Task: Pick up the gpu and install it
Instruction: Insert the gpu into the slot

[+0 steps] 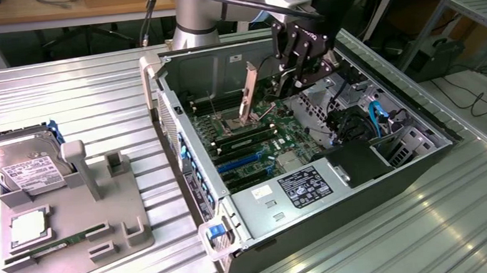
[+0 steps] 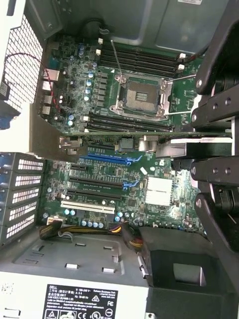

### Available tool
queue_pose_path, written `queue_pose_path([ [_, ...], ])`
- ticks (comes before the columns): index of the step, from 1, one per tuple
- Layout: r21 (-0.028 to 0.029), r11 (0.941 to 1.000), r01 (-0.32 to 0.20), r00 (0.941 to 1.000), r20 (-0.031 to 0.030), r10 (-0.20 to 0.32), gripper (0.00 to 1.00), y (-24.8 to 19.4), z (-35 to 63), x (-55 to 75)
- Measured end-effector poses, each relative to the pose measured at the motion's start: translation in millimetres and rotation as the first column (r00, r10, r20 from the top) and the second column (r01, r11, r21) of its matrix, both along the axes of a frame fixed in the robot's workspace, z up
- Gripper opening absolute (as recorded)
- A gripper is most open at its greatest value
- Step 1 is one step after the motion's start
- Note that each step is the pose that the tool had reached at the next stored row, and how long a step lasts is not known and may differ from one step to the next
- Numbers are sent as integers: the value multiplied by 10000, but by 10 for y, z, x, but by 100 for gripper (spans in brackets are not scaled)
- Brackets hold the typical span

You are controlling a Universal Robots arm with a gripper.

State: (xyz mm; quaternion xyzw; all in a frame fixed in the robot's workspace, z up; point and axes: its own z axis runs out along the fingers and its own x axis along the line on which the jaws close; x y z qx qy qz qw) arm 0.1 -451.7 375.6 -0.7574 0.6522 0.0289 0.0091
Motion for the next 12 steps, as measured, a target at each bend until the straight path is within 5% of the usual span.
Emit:
queue_pose_path([
  [12,6,9987,506,9987,-10,-506,28,0,-105,0],
])
